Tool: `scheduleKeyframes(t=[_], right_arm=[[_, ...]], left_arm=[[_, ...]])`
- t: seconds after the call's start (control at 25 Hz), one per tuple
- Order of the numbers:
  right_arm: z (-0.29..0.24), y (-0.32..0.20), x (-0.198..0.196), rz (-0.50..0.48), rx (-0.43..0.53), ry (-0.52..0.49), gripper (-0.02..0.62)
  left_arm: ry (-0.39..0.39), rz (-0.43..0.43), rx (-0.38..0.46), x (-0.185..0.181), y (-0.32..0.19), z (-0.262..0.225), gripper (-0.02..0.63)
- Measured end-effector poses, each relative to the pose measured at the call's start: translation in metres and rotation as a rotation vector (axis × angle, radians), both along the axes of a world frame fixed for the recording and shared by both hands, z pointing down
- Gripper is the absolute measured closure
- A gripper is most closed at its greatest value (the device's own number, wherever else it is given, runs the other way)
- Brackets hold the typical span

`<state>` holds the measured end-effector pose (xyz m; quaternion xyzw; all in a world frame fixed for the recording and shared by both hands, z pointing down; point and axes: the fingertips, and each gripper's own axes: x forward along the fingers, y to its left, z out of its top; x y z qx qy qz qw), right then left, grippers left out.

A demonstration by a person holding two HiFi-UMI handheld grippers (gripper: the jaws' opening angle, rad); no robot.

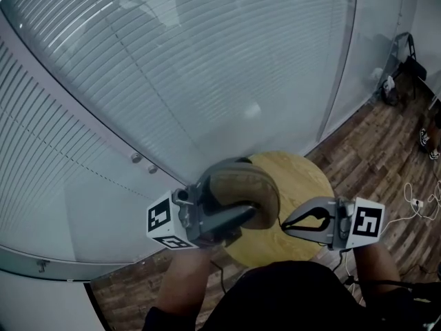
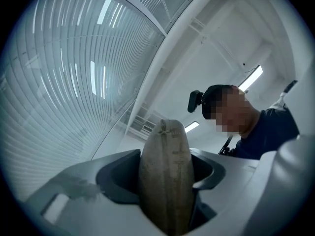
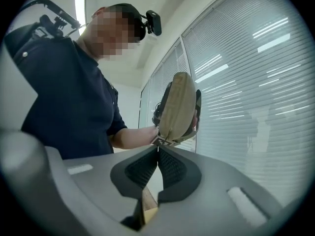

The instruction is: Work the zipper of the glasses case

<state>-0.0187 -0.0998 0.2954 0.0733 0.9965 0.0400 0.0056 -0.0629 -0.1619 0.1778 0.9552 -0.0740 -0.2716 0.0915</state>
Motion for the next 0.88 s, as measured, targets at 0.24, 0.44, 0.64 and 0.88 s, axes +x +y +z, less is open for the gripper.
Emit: scheduleKeyframes(t=[0.24,0.44,0.64,0.88], right_arm=[[-0.008,-0.008,-0.008,0.052,0.048,-0.017,0.584],[-0.007,-0.006,-0.015,0.077,0.061,-0.026,0.584],[0.036,-0.001,-0.017,0.102,-0.012,0.215,0.584],[0.033,-0.005,-0.04,0.188,0.127,0.158,0.584]], left_arm=[[0.044,-0.03,-0.057,-0.009,-0.017,0.001,0.311],[0.04,-0.051,-0.064,-0.004,-0.021,-0.001,0.31],[0.055,-0.061,-0.087,0.003,-0.022,0.001,0.31],[0.119,-0.101,-0.148,-0.004,-0.032,0.005,0.311]])
